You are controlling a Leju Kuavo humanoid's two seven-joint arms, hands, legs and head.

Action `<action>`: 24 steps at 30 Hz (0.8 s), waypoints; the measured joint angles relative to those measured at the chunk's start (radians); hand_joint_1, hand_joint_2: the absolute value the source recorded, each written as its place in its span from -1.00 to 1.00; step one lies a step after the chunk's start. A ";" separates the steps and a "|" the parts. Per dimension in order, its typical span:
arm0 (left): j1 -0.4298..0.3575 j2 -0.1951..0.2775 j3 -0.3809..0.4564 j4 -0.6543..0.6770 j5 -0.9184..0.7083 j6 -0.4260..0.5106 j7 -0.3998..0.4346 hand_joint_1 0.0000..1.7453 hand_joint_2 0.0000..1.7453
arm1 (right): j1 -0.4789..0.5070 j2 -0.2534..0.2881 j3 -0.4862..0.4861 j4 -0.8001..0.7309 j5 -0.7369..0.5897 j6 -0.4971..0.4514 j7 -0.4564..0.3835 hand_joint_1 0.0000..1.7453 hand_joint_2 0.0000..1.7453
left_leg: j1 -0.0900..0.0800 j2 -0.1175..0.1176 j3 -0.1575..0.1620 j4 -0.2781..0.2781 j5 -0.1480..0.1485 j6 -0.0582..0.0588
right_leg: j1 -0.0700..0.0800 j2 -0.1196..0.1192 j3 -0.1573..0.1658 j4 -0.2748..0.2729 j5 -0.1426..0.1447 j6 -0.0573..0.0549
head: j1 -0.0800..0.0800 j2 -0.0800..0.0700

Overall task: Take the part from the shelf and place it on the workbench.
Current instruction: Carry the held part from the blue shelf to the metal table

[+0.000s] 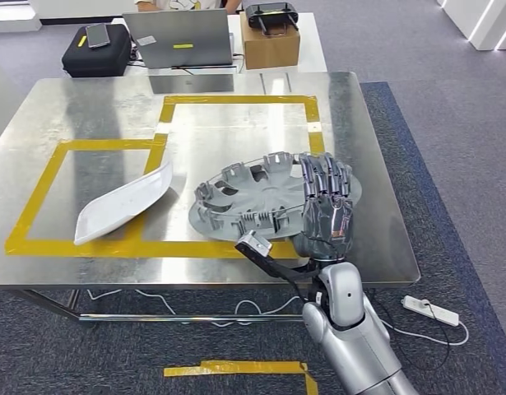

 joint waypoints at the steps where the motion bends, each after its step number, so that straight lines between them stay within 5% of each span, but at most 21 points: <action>1: 0.000 0.000 0.000 0.000 0.000 0.000 0.000 -1.00 -1.00 | 0.000 0.000 0.000 0.000 0.000 0.000 0.000 -1.00 1.00 | 0.000 0.000 0.000 0.000 0.000 0.000 | 0.000 0.000 0.000 0.000 0.000 0.000 | 0.000 0.000; 24: 0.000 0.000 0.000 0.000 0.000 0.000 0.000 -1.00 -1.00 | 0.000 0.000 0.000 0.000 0.000 0.000 0.000 -1.00 1.00 | 0.000 0.000 0.000 0.000 0.000 0.000 | 0.000 0.000 0.000 0.000 0.000 0.000 | 0.000 0.000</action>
